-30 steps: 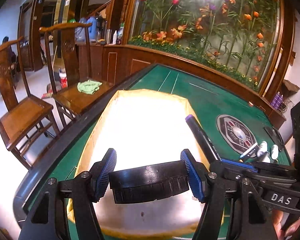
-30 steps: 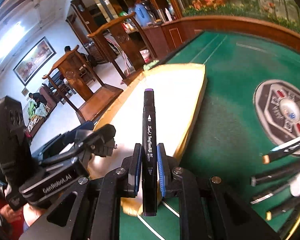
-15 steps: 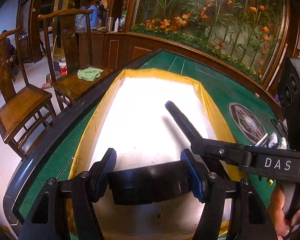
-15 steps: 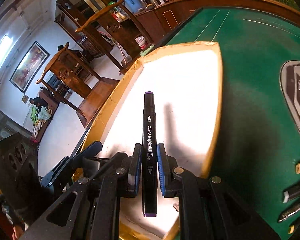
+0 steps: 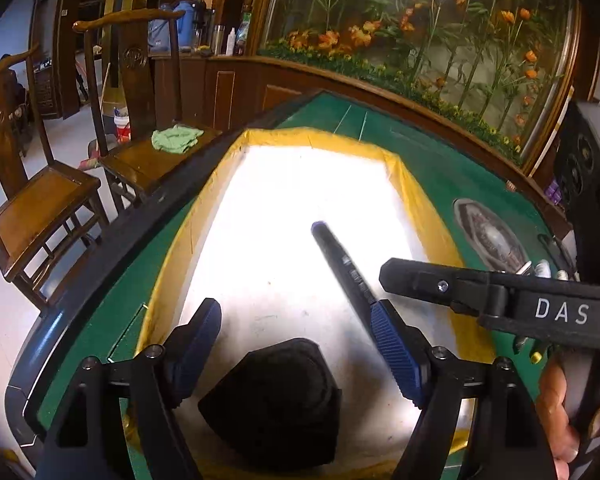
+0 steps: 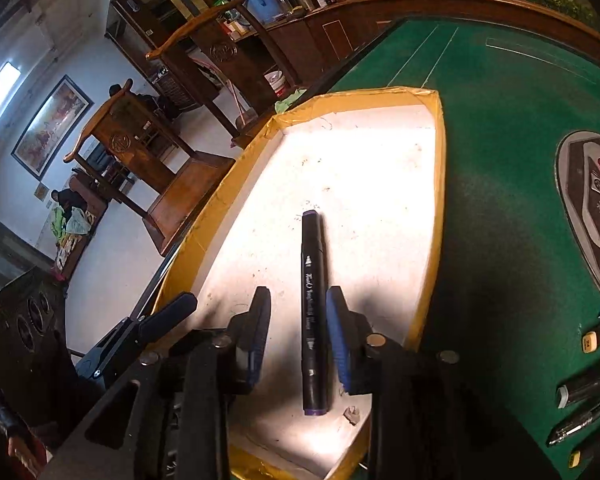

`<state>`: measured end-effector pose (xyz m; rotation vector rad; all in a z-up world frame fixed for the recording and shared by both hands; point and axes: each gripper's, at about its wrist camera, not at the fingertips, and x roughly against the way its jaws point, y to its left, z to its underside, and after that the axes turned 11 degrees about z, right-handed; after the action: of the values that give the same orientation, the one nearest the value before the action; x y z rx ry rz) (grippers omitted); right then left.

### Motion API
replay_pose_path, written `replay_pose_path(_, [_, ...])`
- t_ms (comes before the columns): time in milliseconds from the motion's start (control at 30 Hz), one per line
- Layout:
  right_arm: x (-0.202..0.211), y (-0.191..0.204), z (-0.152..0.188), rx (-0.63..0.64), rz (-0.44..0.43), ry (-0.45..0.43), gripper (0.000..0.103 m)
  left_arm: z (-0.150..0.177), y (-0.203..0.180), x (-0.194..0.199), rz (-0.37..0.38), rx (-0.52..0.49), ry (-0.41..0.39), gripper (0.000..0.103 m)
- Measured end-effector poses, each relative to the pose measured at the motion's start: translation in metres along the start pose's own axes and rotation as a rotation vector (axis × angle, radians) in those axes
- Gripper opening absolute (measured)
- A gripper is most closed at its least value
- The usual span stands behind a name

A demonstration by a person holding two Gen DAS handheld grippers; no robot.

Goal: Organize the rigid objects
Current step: 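Move both open tools back over the items on the green table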

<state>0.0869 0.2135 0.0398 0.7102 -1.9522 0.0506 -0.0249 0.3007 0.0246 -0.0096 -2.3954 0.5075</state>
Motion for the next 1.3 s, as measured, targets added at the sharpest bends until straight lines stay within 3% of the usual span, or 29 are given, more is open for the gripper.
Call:
replay_pose_path(233, [0.049,-0.027,0.011,-0.037,-0.04,-0.062,0.029,-0.019,-0.015,0.023,0.042,-0.029,-0.161,0.084])
replay_pose_path(300, [0.067,-0.041,0.017,-0.053,-0.047,-0.089,0.031,-0.024,-0.016,0.018,0.003,-0.07,-0.18,0.084])
replay_pose_path(433, [0.099,-0.078,0.035,-0.087,-0.036,-0.13,0.036,-0.027,0.002,0.003,-0.168,-0.117,-0.156,0.084])
replay_pose_path(467, [0.106,-0.086,0.039,-0.097,-0.034,-0.137,0.036,-0.027,0.007,-0.002,-0.183,-0.109,-0.129,0.084])
replay_pose_path(533, [0.117,-0.105,0.048,-0.129,-0.032,-0.15,0.036,-0.026,0.016,-0.008,-0.145,-0.062,-0.082,0.084])
replay_pose_path(700, [0.144,-0.153,0.068,-0.175,-0.011,-0.181,0.036,-0.016,0.003,-0.006,-0.22,-0.067,-0.029,0.084])
replay_pose_path(767, [0.152,-0.173,0.075,-0.191,0.008,-0.195,0.036,-0.006,-0.005,-0.005,-0.2,-0.063,0.008,0.084])
replay_pose_path(833, [0.163,-0.195,0.083,-0.216,0.024,-0.212,0.036,0.002,-0.02,0.003,-0.162,-0.063,-0.006,0.084])
replay_pose_path(967, [0.181,-0.24,0.1,-0.288,0.065,-0.241,0.036,0.012,-0.064,0.031,-0.165,-0.166,-0.115,0.084])
replay_pose_path(1033, [0.187,-0.263,0.11,-0.321,0.107,-0.252,0.036,0.016,-0.084,0.042,-0.115,-0.203,-0.155,0.084])
replay_pose_path(1167, [0.192,-0.301,0.128,-0.406,0.149,-0.26,0.036,0.027,-0.135,0.043,0.047,-0.264,-0.148,0.088])
replay_pose_path(1300, [0.198,-0.325,0.134,-0.498,0.144,-0.264,0.036,0.045,-0.192,0.028,0.258,-0.349,-0.038,0.088])
